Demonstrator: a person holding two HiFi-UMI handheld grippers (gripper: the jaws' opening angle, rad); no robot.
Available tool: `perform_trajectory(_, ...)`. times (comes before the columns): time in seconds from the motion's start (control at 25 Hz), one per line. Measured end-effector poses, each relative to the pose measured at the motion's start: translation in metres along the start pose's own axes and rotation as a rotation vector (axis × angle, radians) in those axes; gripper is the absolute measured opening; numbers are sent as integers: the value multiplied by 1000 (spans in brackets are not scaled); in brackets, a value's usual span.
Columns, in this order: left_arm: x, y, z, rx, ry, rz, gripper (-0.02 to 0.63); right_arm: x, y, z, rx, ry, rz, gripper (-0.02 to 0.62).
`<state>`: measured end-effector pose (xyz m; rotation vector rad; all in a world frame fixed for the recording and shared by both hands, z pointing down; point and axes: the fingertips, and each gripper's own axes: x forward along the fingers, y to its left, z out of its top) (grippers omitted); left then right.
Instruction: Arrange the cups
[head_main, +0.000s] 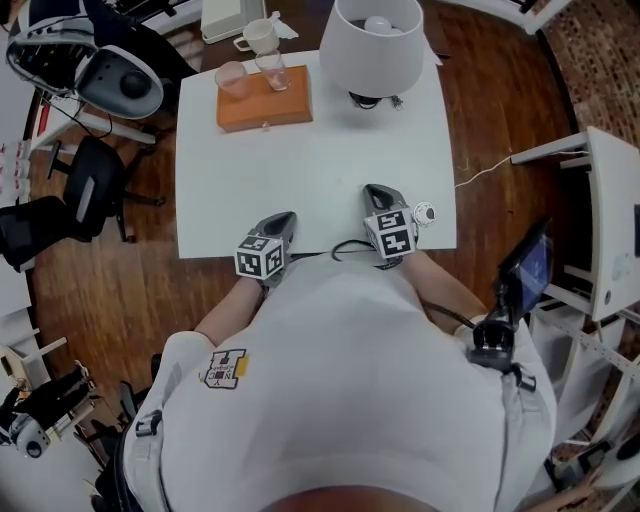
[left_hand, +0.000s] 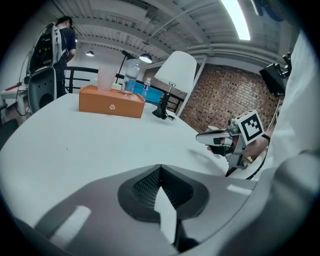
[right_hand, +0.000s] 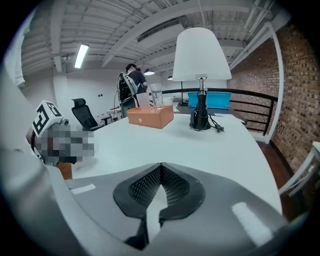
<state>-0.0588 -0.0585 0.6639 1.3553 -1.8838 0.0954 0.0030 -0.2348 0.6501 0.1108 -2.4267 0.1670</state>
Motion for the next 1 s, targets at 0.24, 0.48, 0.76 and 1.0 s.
perform_trajectory(0.24,5,-2,-1,-6,6,-2,0,1,-1,-2,4,4,7,0)
perform_trajectory(0.48,7,-5,0,-7,8,-8,0,1,-4,-3,6,6,1,0)
perform_trajectory(0.76,14,-13,0,-14,6,-11,0,-1,-10,-2,-1,12,7,0)
perform_trajectory(1.0,11,-9,-4,-30,-9,7,0,4,-6,-3,-21,15,21,0)
